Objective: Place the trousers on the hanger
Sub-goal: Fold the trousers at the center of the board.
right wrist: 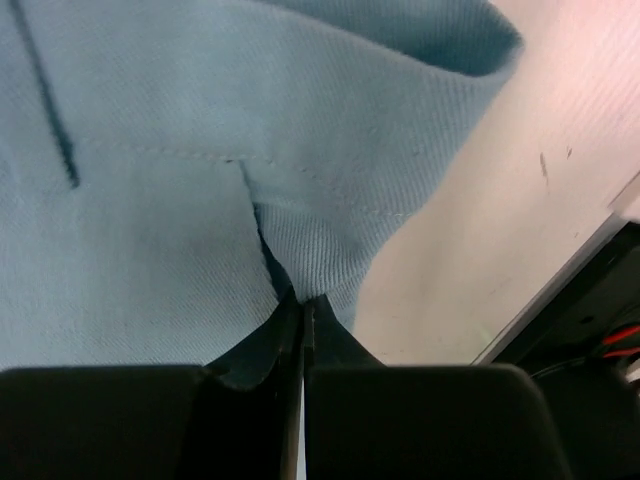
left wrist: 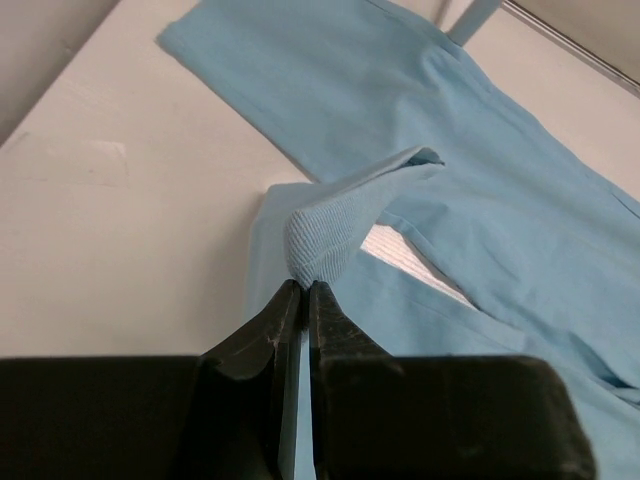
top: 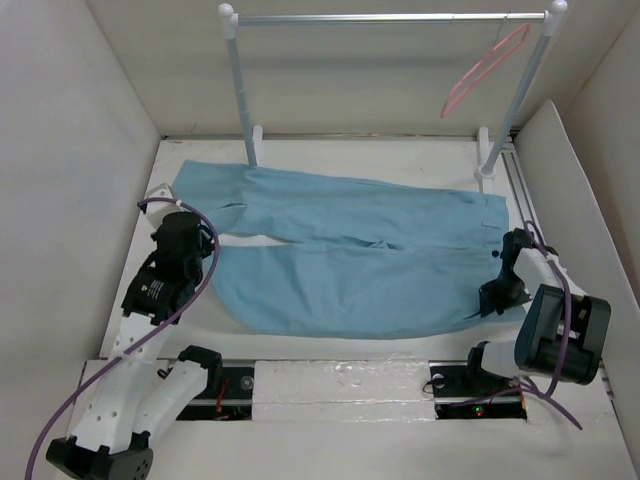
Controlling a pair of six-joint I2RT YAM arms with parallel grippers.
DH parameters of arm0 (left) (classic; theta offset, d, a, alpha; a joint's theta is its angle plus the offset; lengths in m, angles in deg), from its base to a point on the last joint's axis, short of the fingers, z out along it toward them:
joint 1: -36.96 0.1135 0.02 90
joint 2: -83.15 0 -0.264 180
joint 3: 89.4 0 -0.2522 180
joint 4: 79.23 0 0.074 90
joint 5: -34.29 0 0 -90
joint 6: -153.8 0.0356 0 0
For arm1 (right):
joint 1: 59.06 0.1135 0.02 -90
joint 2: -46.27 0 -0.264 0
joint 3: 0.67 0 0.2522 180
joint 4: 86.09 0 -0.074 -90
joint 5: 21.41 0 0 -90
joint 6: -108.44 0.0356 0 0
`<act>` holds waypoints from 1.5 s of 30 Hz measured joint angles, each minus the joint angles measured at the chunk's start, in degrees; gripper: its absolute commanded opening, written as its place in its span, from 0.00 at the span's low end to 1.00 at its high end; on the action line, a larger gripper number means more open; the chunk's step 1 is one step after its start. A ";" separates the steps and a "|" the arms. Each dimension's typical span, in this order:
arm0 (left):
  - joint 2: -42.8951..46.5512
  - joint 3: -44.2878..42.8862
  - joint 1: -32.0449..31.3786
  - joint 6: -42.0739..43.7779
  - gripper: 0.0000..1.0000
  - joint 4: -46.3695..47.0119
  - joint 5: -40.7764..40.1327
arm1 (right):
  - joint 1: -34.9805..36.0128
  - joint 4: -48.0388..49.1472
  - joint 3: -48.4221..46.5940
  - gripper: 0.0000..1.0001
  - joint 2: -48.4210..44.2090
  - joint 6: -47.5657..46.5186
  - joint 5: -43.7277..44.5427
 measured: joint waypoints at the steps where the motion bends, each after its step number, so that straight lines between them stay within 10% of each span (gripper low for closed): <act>1: -0.02 0.00 0.00 0.11 0.00 0.00 -0.87 | 0.42 0.04 -0.46 0.00 0.04 -0.90 0.63; 16: -2.62 1.27 2.05 0.22 0.00 -0.52 -16.72 | 2.21 -0.98 -17.22 0.00 -4.55 -37.27 1.38; 25: -20.09 0.13 24.06 -3.34 0.00 1.11 -7.21 | 2.29 -0.15 -20.79 0.00 -4.24 -46.95 -4.42; 36: -43.95 -21.97 27.71 -8.37 0.00 2.62 -1.40 | 2.64 5.68 -33.83 0.00 12.33 -47.17 -8.98; 45: -66.62 -45.35 25.53 -8.41 0.00 4.50 -0.63 | 4.46 5.81 -65.16 0.00 36.87 -45.99 -13.75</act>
